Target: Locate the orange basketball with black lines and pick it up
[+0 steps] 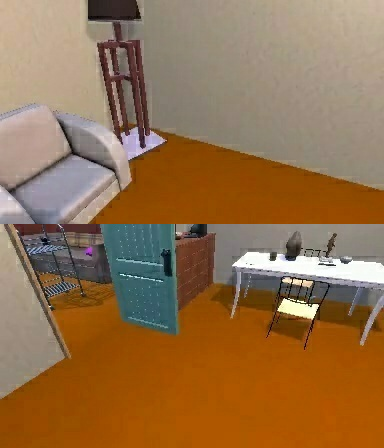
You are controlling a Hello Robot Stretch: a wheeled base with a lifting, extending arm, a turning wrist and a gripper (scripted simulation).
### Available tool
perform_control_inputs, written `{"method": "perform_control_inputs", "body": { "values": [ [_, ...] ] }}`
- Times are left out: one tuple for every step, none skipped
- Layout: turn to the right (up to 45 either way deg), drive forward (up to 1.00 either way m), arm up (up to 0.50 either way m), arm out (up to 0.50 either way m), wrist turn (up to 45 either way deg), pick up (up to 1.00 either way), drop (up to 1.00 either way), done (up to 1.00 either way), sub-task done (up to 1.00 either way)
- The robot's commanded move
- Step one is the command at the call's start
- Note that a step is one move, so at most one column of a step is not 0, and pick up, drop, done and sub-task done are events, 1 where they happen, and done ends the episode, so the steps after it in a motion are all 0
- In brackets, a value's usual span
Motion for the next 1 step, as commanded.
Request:
{"method": "perform_control_inputs", "body": {
  "values": [
    [-24.0,0.0,0.0,0.0,0.0,0.0,0.0,0.0,0.0]
  ]
}}
